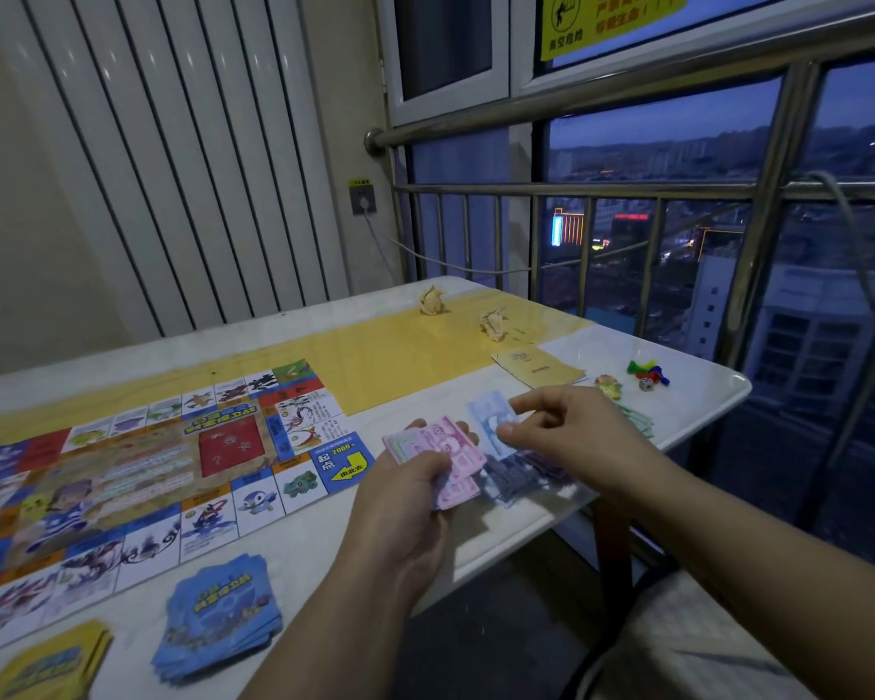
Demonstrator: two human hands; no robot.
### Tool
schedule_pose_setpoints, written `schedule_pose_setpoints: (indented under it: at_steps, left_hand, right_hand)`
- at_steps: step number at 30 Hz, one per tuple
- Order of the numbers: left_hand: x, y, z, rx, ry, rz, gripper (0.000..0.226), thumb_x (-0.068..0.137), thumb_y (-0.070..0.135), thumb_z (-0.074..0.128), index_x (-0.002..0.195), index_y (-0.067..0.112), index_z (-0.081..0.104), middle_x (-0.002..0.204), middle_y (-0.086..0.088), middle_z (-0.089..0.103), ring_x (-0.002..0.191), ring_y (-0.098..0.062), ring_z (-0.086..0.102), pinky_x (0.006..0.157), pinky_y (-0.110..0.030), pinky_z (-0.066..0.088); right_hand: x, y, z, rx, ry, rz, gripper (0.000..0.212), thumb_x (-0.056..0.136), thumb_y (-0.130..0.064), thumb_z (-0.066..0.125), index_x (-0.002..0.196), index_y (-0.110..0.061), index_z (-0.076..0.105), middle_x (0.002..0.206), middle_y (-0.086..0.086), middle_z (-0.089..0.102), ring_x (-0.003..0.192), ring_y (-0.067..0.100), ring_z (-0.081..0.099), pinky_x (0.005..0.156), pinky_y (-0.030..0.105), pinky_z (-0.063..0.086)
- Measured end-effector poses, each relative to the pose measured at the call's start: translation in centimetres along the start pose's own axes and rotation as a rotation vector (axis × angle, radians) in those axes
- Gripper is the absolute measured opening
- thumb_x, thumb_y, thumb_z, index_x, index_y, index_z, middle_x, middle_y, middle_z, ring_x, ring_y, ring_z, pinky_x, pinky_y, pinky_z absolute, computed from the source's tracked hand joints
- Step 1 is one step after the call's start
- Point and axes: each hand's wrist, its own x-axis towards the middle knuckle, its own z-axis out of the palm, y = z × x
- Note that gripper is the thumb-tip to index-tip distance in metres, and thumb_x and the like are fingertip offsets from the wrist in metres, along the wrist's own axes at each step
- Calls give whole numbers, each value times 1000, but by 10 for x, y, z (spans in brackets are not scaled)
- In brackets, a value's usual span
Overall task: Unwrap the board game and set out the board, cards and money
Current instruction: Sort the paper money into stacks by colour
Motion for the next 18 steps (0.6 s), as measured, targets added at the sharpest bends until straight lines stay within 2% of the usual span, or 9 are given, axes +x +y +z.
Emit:
schedule_pose_setpoints:
  at_steps: [2,4,6,8,10,14,16,18]
  left_hand:
    - [4,1,-4,-11,36,-3,25,91,-14,38,108,-4,54,89,-20,65,65,-24,68,46,-26,55]
    - [7,0,-8,-23,48,-15,33,91,-13,40,121,-5,51,95,-22,65,70,-26,68,49,-30,57]
    - [6,-1,-8,0,32,-11,34,91,-13,43,122,-3,52,94,-21,67,66,-24,69,50,-31,58]
    - [4,-3,-4,48,-1,7,33,89,-14,46,118,-1,55,87,-18,69,63,-21,70,49,-27,57]
    - [0,-6,0,82,-40,8,31,88,-13,49,114,0,58,87,-16,71,66,-19,70,49,-23,55]
    - [0,-9,3,75,-93,-11,28,87,-17,41,102,0,59,81,-17,71,65,-21,71,53,-26,57]
    - [2,-11,1,137,-86,0,28,87,-16,43,103,0,59,79,-16,73,66,-22,71,56,-28,58]
    - [4,-14,0,188,-62,14,27,87,-13,49,109,-1,59,79,-16,73,65,-21,71,56,-29,58]
  right_hand:
    - [1,4,3,-119,-44,-18,36,79,-30,74,112,-23,62,78,-1,68,61,2,60,55,18,45]
    - [2,9,7,-272,37,-85,43,79,-38,73,118,-28,58,90,-8,63,76,0,58,65,19,43]
    - [-1,6,10,-257,110,-146,34,80,-44,69,110,-29,60,95,-11,60,76,-1,55,63,17,40]
    - [-2,2,13,-121,35,-133,27,80,-44,69,93,-20,65,83,-8,66,58,-3,55,51,12,39]
    - [-4,0,15,-48,-36,-87,24,79,-37,73,84,-15,66,67,-6,64,45,-3,50,43,14,38]
    - [-1,4,8,16,6,-38,15,81,-26,74,75,-14,66,54,-7,59,46,0,49,48,19,40]
    - [-1,6,6,31,6,-36,14,82,-24,72,74,-14,67,49,-10,58,43,-4,48,48,17,38]
    - [-2,7,6,24,-8,-40,13,84,-25,70,77,-14,69,56,-9,60,45,-5,50,48,14,39]
